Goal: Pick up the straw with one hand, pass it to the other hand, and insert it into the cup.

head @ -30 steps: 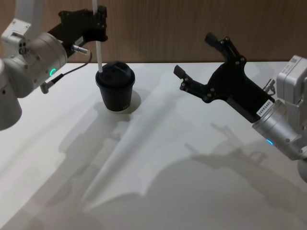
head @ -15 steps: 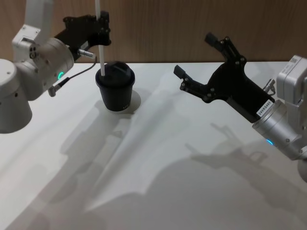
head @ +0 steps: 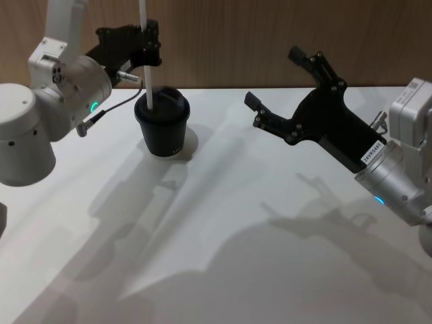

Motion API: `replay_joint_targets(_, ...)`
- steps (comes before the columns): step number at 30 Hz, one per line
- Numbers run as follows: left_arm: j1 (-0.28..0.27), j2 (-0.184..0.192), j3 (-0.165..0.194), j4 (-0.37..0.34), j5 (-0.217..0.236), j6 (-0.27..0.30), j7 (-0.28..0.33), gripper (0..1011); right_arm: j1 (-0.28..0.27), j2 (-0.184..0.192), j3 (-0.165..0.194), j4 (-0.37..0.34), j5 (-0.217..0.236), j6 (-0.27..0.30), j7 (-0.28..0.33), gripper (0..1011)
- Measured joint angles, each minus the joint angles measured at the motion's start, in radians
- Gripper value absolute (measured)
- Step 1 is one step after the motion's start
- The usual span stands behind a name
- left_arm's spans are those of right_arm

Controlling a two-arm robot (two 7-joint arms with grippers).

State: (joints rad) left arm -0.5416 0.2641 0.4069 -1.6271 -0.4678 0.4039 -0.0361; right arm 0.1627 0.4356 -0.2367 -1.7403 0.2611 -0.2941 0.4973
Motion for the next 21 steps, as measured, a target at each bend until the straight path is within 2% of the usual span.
replay_joint_targets(21,-0.005,-0.029,0.001,0.027,0.023,0.006,0.001,5,0.000,0.000,0.000,0.000,0.000,0.000,0.000,1001)
